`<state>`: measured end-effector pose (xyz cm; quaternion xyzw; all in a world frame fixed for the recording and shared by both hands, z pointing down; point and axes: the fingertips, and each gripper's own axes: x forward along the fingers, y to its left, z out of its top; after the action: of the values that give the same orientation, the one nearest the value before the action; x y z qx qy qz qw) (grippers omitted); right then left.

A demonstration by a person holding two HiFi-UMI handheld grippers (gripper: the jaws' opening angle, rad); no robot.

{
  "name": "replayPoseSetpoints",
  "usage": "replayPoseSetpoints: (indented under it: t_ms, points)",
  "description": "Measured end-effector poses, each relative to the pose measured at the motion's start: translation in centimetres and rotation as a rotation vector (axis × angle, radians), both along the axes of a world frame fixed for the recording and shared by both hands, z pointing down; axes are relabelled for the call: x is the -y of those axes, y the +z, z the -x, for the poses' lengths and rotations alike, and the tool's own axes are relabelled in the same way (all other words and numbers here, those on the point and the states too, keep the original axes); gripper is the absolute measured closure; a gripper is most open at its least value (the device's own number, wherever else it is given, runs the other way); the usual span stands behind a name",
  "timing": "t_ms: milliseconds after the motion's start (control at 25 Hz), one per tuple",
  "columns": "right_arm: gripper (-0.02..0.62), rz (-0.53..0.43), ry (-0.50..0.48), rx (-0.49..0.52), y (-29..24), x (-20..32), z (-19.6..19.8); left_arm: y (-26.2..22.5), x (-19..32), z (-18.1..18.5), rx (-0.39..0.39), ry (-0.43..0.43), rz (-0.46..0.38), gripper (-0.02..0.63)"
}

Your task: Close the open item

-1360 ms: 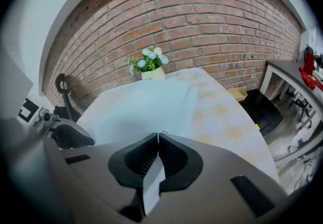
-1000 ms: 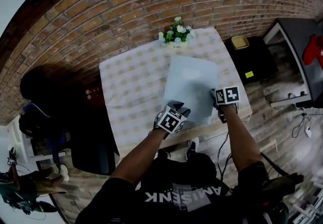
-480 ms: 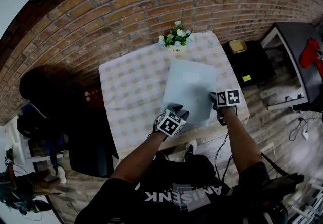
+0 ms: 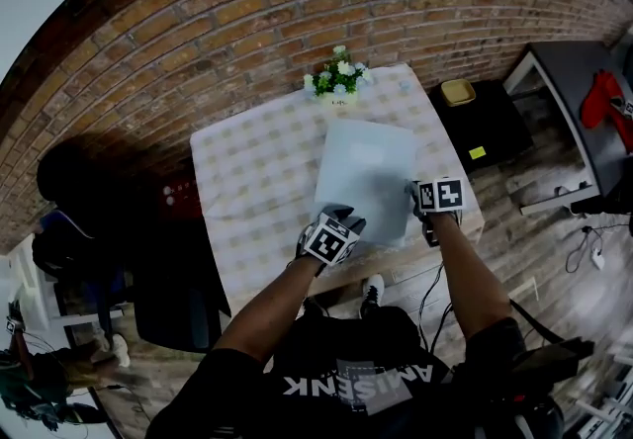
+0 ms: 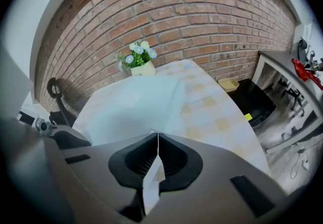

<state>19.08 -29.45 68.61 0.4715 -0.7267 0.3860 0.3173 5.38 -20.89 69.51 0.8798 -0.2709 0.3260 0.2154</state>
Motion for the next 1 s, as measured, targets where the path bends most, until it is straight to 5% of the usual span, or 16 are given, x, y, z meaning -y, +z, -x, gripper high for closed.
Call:
replayPoseSetpoints:
  t_ms: [560, 760, 1000]
  points:
    - [0.554, 0.017, -0.007, 0.069, -0.1, 0.2, 1.7, -1.4, 0.0, 0.3, -0.028, 0.012, -0.002, 0.453]
    - [0.554, -0.088, 0.061, 0.085, -3.3, 1.1, 0.2, -3.5, 0.3, 0.8, -0.098, 0.007, 0.001, 0.453]
    - [0.552, -0.260, 0.043, 0.129, -9.0, 1.0, 0.5, -8.5, 1.1, 1.7, -0.193, -0.001, -0.097, 0.453]
